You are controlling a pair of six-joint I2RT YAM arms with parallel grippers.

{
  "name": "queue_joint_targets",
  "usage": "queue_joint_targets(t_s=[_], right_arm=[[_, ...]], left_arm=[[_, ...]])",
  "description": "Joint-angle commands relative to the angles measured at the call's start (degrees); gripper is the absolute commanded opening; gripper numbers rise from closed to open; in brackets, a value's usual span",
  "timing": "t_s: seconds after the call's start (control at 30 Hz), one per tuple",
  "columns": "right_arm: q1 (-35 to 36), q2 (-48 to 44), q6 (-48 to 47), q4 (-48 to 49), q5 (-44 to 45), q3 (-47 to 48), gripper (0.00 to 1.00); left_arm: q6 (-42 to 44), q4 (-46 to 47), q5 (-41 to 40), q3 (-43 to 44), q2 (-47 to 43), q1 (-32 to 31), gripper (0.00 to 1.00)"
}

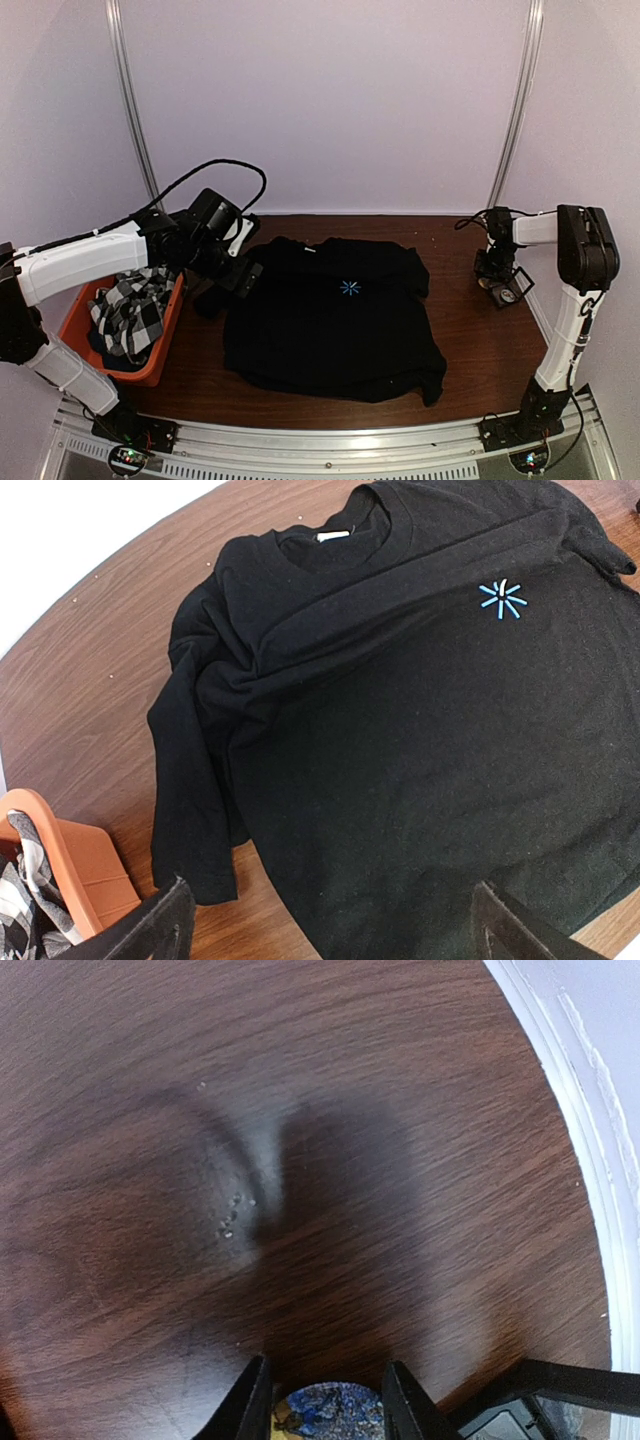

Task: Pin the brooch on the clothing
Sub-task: Move the brooch from the brooch box.

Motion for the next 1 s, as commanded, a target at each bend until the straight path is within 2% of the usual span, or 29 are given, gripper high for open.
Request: queue_joint_targets(t_s=[0.0, 0.4, 0.5, 0.67, 0.97], right_arm=[[2.3, 1.9, 1.6, -5.1, -3.2, -2.0, 0.36], [10.1, 2.1, 3.7, -6.0, -2.4, 0.6, 0.36], [12.0, 2.0, 3.7, -6.9, -1.6, 1.4, 0.44], [12.2, 0.2, 2.6, -9.2, 3.2, 1.5, 0.71], [12.1, -6.1, 6.7, -6.5, 3.6, -4.5, 0.75]], left_arm=[[0.6, 1.6, 0.2, -0.5, 0.1, -0.2, 0.98], [0.6, 1.6, 0.2, -0.5, 0.1, -0.2, 0.98], [0.6, 1.5, 0.2, -0.6, 0.0, -0.2, 0.98], [0.6, 1.6, 0.1, -0.6, -0.2, -0.2, 0.98], [0.7, 1.6, 0.2, -0.6, -0.4, -0.2, 0.98]])
